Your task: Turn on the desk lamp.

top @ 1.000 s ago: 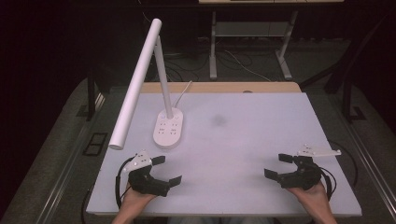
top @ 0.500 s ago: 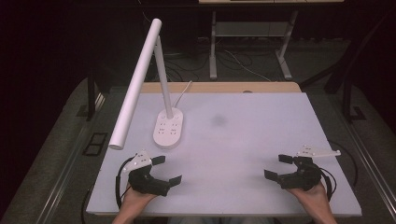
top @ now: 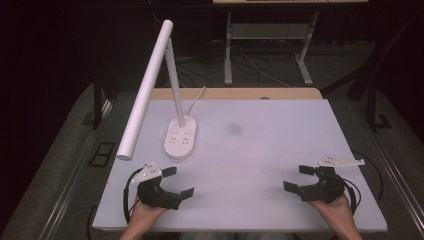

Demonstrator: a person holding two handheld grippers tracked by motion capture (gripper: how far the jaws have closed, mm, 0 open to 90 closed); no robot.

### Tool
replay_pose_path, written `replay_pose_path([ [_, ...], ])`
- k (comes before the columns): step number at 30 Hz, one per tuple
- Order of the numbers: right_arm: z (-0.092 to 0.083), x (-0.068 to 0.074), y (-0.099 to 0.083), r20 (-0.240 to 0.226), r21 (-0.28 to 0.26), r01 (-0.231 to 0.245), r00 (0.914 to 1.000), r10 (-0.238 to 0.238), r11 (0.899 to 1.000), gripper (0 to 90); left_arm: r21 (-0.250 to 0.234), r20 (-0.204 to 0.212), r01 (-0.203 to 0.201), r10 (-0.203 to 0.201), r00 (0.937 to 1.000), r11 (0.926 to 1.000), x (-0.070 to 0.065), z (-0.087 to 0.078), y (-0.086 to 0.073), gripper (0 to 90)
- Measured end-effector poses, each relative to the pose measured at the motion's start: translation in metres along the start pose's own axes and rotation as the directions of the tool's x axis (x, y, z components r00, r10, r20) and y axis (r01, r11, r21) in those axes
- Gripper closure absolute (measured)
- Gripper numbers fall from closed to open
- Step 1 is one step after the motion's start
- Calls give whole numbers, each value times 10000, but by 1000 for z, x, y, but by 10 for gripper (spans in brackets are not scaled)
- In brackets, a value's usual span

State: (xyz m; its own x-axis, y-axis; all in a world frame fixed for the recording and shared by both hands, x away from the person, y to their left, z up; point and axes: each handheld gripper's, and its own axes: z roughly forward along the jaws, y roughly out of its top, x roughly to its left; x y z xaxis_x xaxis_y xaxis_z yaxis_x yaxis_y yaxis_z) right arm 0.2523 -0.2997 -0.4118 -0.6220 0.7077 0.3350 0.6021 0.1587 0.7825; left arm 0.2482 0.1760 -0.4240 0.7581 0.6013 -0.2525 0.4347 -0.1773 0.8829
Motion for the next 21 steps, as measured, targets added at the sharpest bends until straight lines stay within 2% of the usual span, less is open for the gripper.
replay_pose_path([
  [10, 2, 0, 11, -59, 426, 221, 9997, -219, 9988, 14, 14, -84, 65, -65, 9999, 10000, 2, 0, -1, 0],
  [21, 3, 1, 24, -186, 559, 476, 9987, -466, 9973, 14, 39, -119, 120, -119, 9999, 9999, 2, 0, -1, 0],
])
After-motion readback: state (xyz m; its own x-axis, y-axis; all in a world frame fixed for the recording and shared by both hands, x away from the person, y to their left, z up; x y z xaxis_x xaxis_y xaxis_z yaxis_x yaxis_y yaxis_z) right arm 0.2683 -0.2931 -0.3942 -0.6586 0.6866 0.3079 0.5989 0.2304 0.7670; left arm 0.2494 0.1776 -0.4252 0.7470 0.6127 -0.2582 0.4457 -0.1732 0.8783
